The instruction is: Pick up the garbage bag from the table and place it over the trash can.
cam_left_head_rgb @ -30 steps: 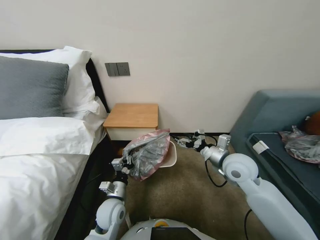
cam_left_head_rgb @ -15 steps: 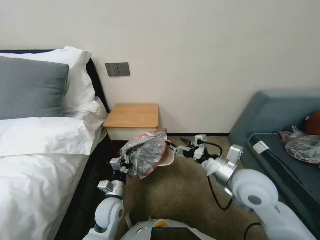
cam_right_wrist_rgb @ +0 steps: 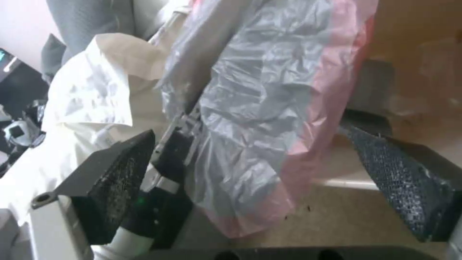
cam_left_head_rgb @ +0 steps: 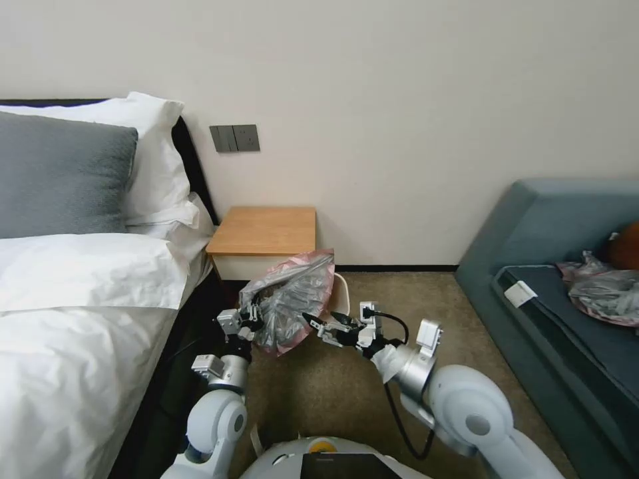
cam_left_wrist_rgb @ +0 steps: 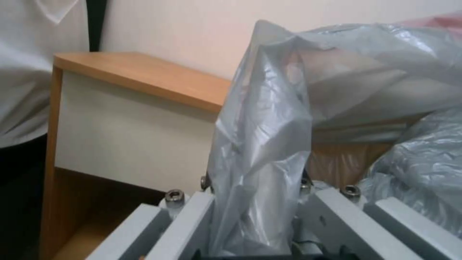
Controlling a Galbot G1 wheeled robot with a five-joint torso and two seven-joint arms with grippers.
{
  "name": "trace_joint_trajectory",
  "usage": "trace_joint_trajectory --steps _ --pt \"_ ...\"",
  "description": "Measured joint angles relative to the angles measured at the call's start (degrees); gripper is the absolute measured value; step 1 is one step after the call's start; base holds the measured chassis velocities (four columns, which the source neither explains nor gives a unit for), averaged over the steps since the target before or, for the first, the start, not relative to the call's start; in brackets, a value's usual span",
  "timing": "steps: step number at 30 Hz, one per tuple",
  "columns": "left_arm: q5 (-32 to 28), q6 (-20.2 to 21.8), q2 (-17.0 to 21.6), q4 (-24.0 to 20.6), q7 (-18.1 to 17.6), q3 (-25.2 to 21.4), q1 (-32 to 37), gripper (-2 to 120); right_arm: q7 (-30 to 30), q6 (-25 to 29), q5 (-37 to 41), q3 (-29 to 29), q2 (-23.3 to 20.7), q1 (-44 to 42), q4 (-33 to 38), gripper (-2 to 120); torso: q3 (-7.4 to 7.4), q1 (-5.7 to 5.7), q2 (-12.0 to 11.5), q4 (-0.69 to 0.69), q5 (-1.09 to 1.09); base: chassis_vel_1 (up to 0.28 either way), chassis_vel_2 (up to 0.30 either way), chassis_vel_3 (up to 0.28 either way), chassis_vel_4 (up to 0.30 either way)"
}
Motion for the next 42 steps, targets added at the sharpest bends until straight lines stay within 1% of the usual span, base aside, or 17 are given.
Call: trace_joint_trajectory --steps 8,17,18,19,20,23,24,27,28,31,32,33,35,36,38,39,42 --pt "-0.01 1.19 0.21 -2.25 -0.09 -0.11 0.32 6 0.97 0.87 -1.73 -1.67 1.11 1.30 -1.56 100 0.00 0.00 0.00 0.00 0.01 0.000 0.000 0.000 0.000" --pt "-0.52 2.23 0.21 -3.43 -0.10 0.15 0.39 6 -3.24 1.53 -5.37 -2.83 2.01 2.97 -3.69 100 0.00 0.00 0.00 0.00 0.01 0.000 0.000 0.000 0.000" --pt "-0.68 2.34 0.20 -3.55 -0.13 0.21 0.39 6 -3.38 1.58 -5.55 -3.12 2.16 3.34 -3.99 96 0.00 0.00 0.00 0.00 0.01 0.000 0.000 0.000 0.000" --pt "-0.68 2.34 0.20 -3.55 -0.13 0.21 0.39 6 -3.38 1.58 -5.55 -3.12 2.16 3.34 -3.99 96 0.00 0.00 0.00 0.00 0.01 0.000 0.000 0.000 0.000" --pt "-0.80 2.41 0.20 -3.63 -0.17 0.23 0.39 6 -3.51 1.64 -5.76 -3.43 2.32 3.69 -4.28 94 0.00 0.00 0.00 0.00 0.01 0.000 0.000 0.000 0.000" --pt "-1.26 2.59 0.21 -3.86 -0.24 0.22 0.34 6 -4.20 1.95 -6.52 -4.23 2.76 4.52 -5.02 80 0.00 0.00 0.00 -0.01 0.01 0.000 0.000 0.000 0.000" --pt "-1.26 2.59 0.21 -3.86 -0.24 0.22 0.34 6 -4.20 1.95 -6.52 -4.23 2.76 4.52 -5.02 80 0.00 0.00 0.00 -0.01 0.01 0.000 0.000 0.000 0.000" --pt "-1.85 2.75 0.21 -3.94 -0.42 0.12 0.29 6 -4.89 2.16 -7.55 -4.81 3.07 4.86 -5.65 65 0.00 0.00 0.00 0.00 0.01 0.000 0.000 0.000 0.000" --pt "-1.85 2.75 0.21 -3.94 -0.42 0.12 0.29 6 -4.89 2.16 -7.55 -4.81 3.07 4.86 -5.65 65 0.00 0.00 0.00 0.00 0.01 0.000 0.000 0.000 0.000" --pt "-3.44 3.51 0.17 -4.36 -1.09 0.08 0.12 6 -6.08 2.39 -9.12 -5.07 3.16 4.67 -6.03 52 0.00 0.00 0.00 0.00 0.01 0.000 0.000 0.000 0.000" --pt "-3.44 3.51 0.17 -4.36 -1.09 0.08 0.12 6 -6.08 2.39 -9.12 -5.07 3.16 4.67 -6.03 52 0.00 0.00 0.00 0.00 0.01 0.000 0.000 0.000 0.000" --pt "-4.06 3.89 0.13 -4.50 -1.34 0.08 0.08 6 -6.25 2.45 -9.37 -5.10 3.18 4.56 -6.04 44 0.00 0.00 0.00 0.00 0.01 0.000 0.000 0.000 0.000" --pt "-4.73 4.29 0.10 -4.62 -1.63 0.10 0.03 6 -6.47 2.48 -9.49 -5.10 3.18 4.40 -5.89 36 0.00 0.00 0.00 0.00 0.01 0.000 0.000 0.000 0.000" --pt "-4.73 4.29 0.10 -4.62 -1.63 0.10 0.03 6 -6.47 2.48 -9.49 -5.10 3.18 4.40 -5.89 36 0.00 0.00 0.00 0.00 0.01 0.000 0.000 0.000 0.000" --pt "-5.52 4.68 0.08 -4.82 -1.92 0.14 0.03 6 -6.70 2.52 -9.65 -5.10 3.16 4.38 -5.76 26 0.00 0.00 0.00 0.00 0.01 0.000 0.000 0.000 0.000" --pt "-5.52 4.68 0.08 -4.82 -1.92 0.14 0.03 6 -6.70 2.52 -9.65 -5.10 3.16 4.38 -5.76 26 0.00 0.00 0.00 0.00 0.01 0.000 0.000 0.000 0.000" --pt "-6.95 5.40 0.09 -5.21 -2.51 0.08 -0.01 6 -7.42 2.63 -10.48 -5.12 3.14 4.27 -5.71 11 0.00 0.00 0.00 0.00 0.01 0.000 0.000 0.000 0.000"
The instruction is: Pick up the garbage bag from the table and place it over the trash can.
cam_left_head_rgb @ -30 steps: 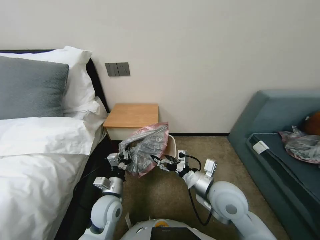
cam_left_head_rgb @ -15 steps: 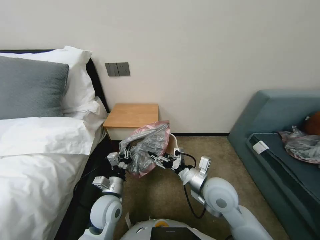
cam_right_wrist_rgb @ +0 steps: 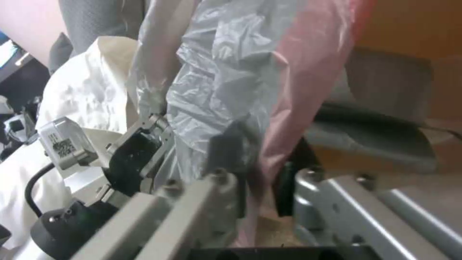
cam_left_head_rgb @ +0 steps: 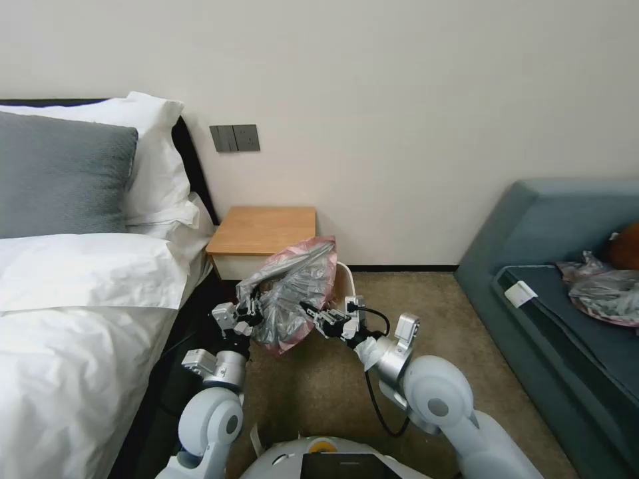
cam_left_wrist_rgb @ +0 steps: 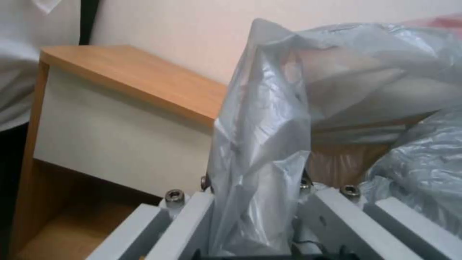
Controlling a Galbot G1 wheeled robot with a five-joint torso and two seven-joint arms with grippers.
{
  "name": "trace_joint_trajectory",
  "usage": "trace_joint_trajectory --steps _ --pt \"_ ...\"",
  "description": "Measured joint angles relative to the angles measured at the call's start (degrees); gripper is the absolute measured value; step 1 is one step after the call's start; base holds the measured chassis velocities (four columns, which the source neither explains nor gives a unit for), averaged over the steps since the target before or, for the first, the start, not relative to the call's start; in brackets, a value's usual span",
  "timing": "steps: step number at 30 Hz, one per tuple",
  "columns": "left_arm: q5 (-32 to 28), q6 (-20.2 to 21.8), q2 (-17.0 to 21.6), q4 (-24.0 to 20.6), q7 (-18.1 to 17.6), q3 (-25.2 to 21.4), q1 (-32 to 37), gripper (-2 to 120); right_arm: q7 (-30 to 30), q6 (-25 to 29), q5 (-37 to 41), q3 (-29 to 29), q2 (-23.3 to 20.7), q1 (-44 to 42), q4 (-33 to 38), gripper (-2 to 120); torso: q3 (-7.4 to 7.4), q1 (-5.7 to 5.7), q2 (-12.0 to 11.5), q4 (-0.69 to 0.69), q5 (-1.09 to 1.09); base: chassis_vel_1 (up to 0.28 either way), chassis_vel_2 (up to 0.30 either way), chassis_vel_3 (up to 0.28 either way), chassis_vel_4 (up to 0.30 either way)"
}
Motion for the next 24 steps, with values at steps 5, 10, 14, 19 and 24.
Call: trace_joint_trajectory --steps 5,10,14,19,24 --pt "-2.49 1.15 -0.03 -0.27 -2.12 -0.15 -0.24 6 -1.27 0.29 -1.11 -0.09 0.04 -0.70 0.47 0 0.00 0.00 0.00 0.00 0.00 0.000 0.000 0.000 0.000" --pt "-3.70 1.69 -0.29 0.06 -3.71 -0.38 -0.27 6 -1.84 0.34 -1.12 0.29 0.12 -1.69 1.23 0 0.00 0.00 0.00 0.00 0.00 0.000 0.000 0.000 0.000" --pt "-4.48 1.99 -0.47 0.77 -4.86 -0.58 -0.29 6 -2.03 0.58 -1.15 0.69 0.04 -2.53 1.83 0 0.00 0.00 0.00 0.00 0.00 0.000 0.000 0.000 0.000" --pt "-6.37 2.56 -0.49 1.37 -5.88 -1.61 -0.80 6 -2.37 0.70 -1.38 1.71 -0.07 -4.21 2.83 0 0.00 0.00 0.00 0.00 0.00 0.000 0.000 0.000 0.000" --pt "-9.08 3.19 -0.40 1.29 -6.53 -2.97 -1.12 6 -2.98 0.82 -2.73 2.72 0.01 -6.70 3.06 0 0.00 0.00 0.00 0.00 0.00 0.000 0.000 0.000 0.000"
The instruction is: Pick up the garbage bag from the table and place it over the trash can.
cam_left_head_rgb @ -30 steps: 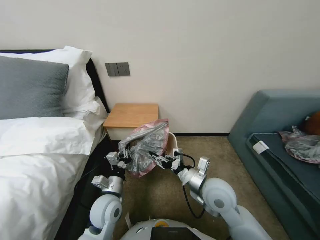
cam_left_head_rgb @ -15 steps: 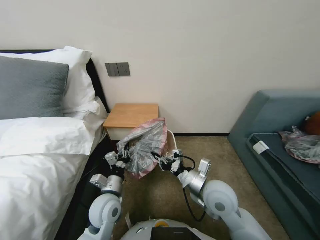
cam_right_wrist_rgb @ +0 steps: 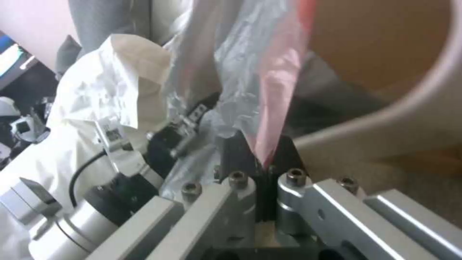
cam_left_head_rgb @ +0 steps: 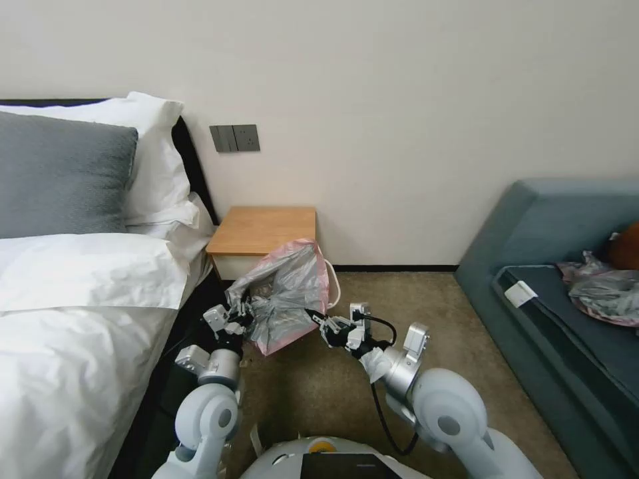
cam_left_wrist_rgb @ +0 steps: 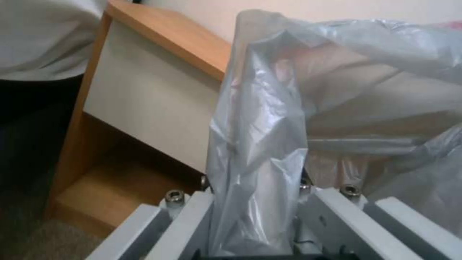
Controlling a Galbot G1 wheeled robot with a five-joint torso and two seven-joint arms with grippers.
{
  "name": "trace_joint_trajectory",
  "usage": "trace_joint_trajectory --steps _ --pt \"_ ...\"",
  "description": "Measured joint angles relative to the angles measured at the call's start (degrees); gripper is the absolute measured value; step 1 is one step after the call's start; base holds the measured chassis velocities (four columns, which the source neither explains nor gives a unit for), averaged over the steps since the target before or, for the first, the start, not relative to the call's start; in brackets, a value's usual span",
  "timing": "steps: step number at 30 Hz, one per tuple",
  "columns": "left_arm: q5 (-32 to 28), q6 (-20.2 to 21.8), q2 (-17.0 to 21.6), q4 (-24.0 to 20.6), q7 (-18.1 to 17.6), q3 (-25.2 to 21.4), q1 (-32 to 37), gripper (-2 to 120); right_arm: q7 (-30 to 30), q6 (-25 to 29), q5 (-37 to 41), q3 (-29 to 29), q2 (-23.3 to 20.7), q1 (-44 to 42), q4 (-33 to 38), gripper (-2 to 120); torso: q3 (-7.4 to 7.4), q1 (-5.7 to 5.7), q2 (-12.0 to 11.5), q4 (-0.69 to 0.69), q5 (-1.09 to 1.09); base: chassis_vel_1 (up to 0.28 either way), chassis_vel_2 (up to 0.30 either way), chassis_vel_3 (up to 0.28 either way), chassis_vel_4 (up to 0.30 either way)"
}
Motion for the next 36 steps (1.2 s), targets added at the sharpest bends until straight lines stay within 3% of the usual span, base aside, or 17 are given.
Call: trace_joint_trajectory --steps 16,36 --pt "-6.54 1.32 0.33 -2.81 -0.33 -3.28 0.78 6 -1.06 1.14 -1.86 5.21 0.94 -1.72 -1.69 0 0.00 0.00 0.00 0.00 0.00 0.000 0.000 0.000 0.000" --pt "-9.80 2.41 0.52 -4.91 3.68 -5.96 2.64 6 -2.73 2.30 -2.72 9.99 1.04 0.60 -5.77 0 0.01 0.00 0.00 0.00 0.01 0.000 0.000 0.000 0.000"
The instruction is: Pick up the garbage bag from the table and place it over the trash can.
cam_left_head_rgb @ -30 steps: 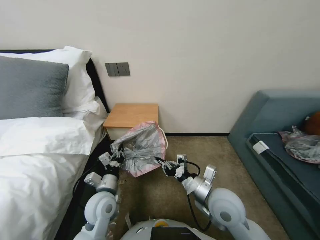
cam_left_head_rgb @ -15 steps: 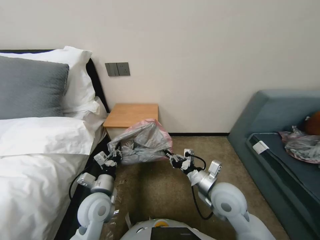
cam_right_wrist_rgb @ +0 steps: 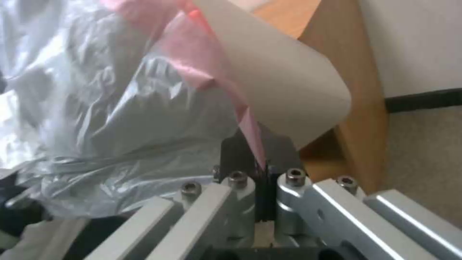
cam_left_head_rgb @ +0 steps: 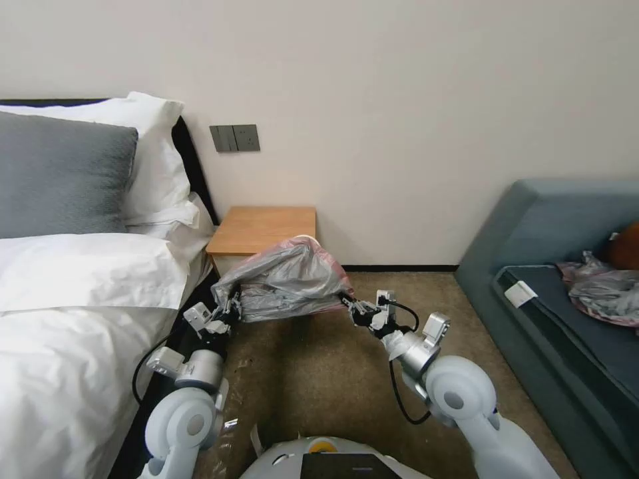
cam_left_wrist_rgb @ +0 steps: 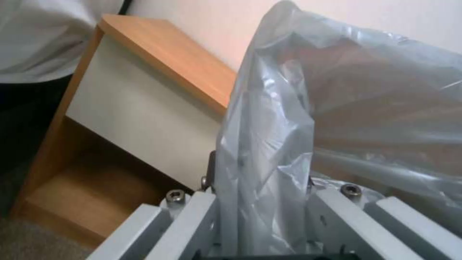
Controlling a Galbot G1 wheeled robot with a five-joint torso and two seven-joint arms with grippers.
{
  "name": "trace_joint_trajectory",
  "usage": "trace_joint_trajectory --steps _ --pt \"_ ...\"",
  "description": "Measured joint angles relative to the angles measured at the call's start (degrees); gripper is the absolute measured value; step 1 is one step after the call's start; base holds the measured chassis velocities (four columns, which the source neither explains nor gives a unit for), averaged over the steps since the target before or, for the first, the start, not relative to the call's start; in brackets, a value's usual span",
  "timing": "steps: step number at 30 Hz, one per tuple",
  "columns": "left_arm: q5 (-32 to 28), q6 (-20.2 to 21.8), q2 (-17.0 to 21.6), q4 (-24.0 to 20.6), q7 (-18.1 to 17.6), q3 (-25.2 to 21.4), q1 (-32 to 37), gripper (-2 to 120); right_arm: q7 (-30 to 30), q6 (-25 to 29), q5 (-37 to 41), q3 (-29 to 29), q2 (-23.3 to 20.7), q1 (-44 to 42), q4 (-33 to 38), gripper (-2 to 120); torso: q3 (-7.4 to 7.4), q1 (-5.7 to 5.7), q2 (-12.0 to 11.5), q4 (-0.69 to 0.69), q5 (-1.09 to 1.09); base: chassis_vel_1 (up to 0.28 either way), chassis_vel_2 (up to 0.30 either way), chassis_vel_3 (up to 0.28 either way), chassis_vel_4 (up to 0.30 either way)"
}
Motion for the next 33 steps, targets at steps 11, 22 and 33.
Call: trace_joint_trajectory --steps 11,22,33 --pt "0.92 0.01 -0.42 -0.23 -1.31 -0.76 -0.29 5 -4.08 0.20 -3.78 1.83 -0.21 -4.76 3.62 26 -0.01 0.00 0.00 -0.01 0.00 0.000 0.000 0.000 0.000" --pt "0.82 1.32 -0.33 -0.24 -5.38 -1.83 -1.13 5 -7.84 0.27 -9.02 3.06 -0.24 -8.52 7.71 68 -0.01 0.00 0.00 0.00 0.00 0.000 0.000 0.000 0.000" --pt "-2.90 5.29 0.11 -1.18 -7.00 -2.60 -0.93 5 -18.20 7.76 -4.38 6.36 -0.15 -5.69 6.00 99 -0.01 0.00 0.00 0.00 0.00 0.000 0.000 0.000 0.000"
